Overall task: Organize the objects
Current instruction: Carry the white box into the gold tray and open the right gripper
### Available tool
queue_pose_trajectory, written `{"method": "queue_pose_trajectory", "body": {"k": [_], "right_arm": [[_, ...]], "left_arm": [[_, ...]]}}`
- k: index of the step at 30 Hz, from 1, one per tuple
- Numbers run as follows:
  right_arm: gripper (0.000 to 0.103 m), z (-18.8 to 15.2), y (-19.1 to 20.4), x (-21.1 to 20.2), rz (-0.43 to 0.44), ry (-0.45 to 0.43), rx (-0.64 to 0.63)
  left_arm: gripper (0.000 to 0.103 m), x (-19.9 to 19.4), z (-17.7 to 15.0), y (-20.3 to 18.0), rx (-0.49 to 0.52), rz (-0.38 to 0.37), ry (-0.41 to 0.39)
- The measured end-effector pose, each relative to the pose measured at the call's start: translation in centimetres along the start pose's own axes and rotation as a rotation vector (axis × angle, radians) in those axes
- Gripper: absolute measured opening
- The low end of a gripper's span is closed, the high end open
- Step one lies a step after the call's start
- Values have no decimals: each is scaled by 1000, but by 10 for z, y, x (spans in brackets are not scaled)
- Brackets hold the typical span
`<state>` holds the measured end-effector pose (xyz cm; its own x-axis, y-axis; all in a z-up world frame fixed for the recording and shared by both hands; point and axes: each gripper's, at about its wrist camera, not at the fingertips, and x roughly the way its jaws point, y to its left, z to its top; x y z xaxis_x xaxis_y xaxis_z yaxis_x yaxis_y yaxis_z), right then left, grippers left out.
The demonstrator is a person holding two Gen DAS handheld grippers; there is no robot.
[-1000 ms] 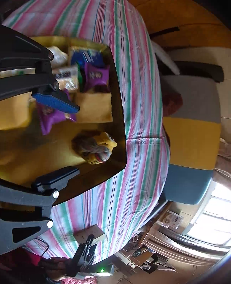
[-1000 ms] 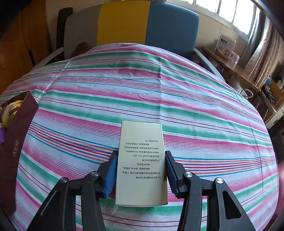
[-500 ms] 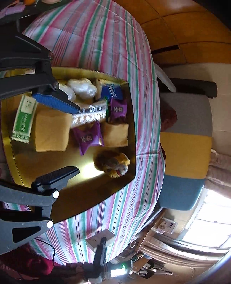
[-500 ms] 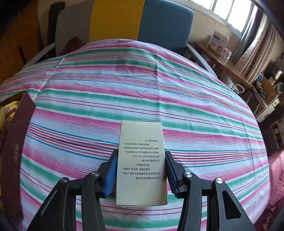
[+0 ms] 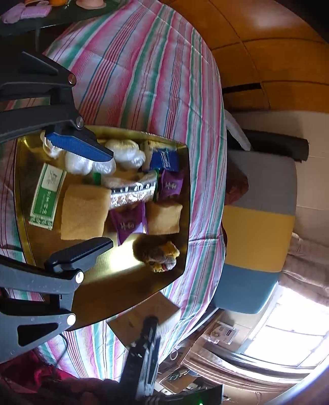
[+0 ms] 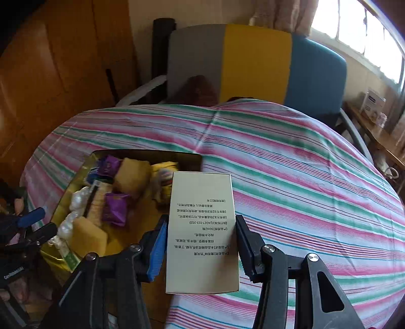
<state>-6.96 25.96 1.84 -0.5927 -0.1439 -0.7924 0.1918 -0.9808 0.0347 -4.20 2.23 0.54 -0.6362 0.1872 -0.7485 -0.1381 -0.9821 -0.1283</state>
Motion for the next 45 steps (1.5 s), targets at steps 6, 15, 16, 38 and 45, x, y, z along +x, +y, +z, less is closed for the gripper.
{"method": "queue_pose_trajectory", "body": {"k": [6,15,16,38,45], "right_arm": [[51,2,46,43,-21,100,-9],[51,5,55,94,-126,149,35],[51,6,56,95,-133,144,35],[82,11,69,77,-44,44,48],[88,-5,59,28,-66,-67,81]], "left_arm": [[63,3,-3,14,-26,20,4],[63,10,-6,23,-44,25,12],[63,11,-7,24,-47,25,16],[63,10,-10,27,-57,83,12],[65,-24,-9,14,-13,148,-116]]}}
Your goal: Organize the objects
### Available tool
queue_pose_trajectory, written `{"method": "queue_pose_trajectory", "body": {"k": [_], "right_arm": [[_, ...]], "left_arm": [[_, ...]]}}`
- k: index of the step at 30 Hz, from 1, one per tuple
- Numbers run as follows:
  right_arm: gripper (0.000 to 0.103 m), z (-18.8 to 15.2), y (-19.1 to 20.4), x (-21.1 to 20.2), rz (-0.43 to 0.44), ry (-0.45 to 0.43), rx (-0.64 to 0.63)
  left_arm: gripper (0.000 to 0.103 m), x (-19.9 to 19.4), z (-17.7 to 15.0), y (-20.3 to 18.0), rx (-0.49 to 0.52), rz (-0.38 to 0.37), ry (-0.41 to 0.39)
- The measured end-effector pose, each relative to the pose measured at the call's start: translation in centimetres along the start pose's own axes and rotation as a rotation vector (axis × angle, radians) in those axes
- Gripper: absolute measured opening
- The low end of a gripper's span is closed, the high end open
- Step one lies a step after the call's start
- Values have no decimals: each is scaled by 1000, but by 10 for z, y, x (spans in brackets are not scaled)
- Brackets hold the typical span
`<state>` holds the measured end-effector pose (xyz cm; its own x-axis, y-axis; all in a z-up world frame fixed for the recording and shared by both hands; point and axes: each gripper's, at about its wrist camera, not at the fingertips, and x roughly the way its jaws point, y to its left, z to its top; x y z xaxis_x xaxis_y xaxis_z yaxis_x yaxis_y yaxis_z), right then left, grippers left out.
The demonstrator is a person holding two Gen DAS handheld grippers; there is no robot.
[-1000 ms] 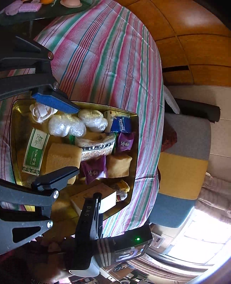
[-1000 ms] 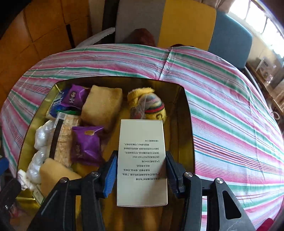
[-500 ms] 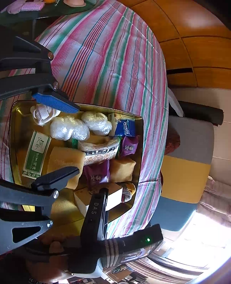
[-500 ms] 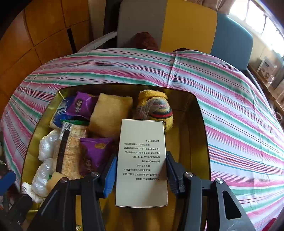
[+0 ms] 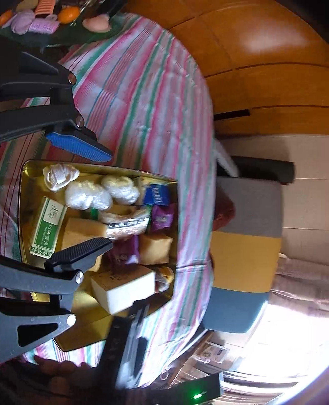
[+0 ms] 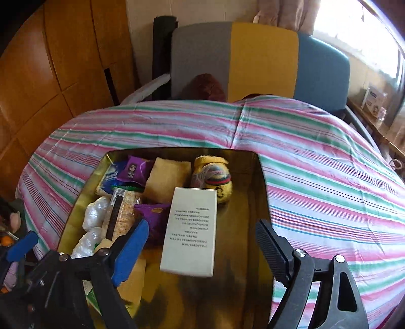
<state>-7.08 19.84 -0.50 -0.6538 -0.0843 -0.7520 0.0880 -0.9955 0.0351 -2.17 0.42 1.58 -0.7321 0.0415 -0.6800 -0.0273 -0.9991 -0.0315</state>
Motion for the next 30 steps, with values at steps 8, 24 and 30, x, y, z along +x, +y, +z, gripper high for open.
{"method": "queue_pose_trajectory", "body": {"k": [8,24,30], "right_arm": [[100,-36,1,-49,-109,-129,0],[102,-45,18,-66,-129,-161,-47],[102,-45,33,-56,-137,-147,-95]], "left_arm": [[77,-22,1,-5,-29,-10,-57],[66,-17,-13,-4,-32,10,-31],[65,-15,-12,-3,-31,32,-37]]}}
